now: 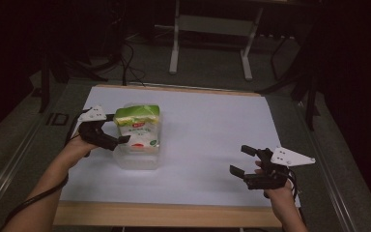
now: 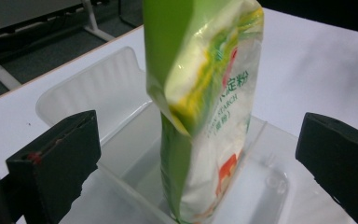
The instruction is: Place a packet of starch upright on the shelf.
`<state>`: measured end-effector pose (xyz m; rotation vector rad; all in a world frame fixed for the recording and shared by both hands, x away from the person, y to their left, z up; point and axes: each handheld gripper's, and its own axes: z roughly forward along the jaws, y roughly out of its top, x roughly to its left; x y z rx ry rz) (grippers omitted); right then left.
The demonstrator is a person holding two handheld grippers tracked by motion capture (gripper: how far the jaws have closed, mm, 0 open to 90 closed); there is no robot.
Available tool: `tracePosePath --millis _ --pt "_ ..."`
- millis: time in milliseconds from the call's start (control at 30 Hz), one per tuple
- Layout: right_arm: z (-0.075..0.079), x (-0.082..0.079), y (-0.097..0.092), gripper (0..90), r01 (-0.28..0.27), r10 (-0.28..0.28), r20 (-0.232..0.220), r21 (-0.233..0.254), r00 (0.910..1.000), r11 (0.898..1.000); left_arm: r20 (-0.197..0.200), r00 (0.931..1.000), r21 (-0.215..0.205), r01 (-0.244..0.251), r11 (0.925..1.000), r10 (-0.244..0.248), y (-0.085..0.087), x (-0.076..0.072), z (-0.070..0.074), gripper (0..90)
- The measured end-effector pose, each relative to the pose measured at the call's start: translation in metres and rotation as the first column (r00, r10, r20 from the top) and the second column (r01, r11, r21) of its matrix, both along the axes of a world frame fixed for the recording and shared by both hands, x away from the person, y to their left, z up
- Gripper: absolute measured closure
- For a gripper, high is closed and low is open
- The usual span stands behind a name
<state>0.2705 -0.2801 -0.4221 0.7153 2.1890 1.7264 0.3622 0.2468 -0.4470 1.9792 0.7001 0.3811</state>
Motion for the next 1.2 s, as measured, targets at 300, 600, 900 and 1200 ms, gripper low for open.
tracePosePath --millis 300,600,900,1200 --pt "-0.002 -0.002 -0.005 15.2 0.011 -0.011 -0.005 0.0 0.9999 1.0 0.007 0.9999 0.006 -0.009 0.9999 0.009 0.002 -0.023 -0.005 0.2" --pt "-0.005 -0.004 -0.011 15.2 0.024 -0.024 -0.01 0.008 0.9997 1.0 0.038 0.9987 0.011 -0.036 0.9993 0.035 0.003 -0.048 -0.011 0.2" --pt "-0.007 -0.006 -0.014 15.1 0.034 -0.034 -0.012 0.014 0.9994 0.999 0.037 0.9992 -0.007 -0.012 0.9999 0.012 -0.002 -0.079 -0.022 0.2" --pt "-0.01 -0.006 -0.012 15.1 0.03 -0.03 -0.017 0.011 0.9994 0.999 0.037 0.9982 -0.042 0.05 0.9979 -0.048 -0.014 -0.11 -0.024 0.2"
